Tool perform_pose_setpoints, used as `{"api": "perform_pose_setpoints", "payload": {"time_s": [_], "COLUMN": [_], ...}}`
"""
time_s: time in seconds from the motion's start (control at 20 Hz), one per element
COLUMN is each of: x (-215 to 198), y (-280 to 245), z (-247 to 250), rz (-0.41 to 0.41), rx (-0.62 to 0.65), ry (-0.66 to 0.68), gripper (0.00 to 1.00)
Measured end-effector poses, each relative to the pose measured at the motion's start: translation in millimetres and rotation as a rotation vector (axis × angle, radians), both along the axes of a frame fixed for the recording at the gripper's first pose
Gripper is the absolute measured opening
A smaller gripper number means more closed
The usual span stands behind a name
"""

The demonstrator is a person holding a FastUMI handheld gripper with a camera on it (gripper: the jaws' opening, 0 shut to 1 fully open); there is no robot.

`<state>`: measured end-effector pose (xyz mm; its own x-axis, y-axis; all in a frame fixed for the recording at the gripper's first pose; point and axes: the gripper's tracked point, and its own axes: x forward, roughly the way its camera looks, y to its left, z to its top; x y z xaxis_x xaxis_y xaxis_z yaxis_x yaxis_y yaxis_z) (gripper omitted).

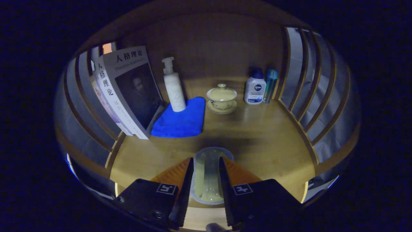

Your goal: Pull open the drawer, take out the items inside it, and place them on the countertop above the cabinet.

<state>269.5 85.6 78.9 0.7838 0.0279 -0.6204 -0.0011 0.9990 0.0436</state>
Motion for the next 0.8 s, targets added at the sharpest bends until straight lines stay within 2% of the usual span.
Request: {"api": "perform_pose_setpoints", "payload": {"time_s": [0.2,0.5,0.55,0.75,0.8], "x": [-17.6,-71.8,-81.8,-131.1,-144.7], "y": [0.3,2.5,2.1,-3.0,-3.8], "z": [13.5,33.6,37.5,43.2,42.1], "rz": [0.006,0.038,0.044,0.071,0.075], "rx": [0.02,0.026,0.023,-0.025,-0.032], "ry": [-0.074,-0.227,-0.26,-0.403,-0.441], "gripper": [0.5,0.51,0.57,1.0,1.0]}}
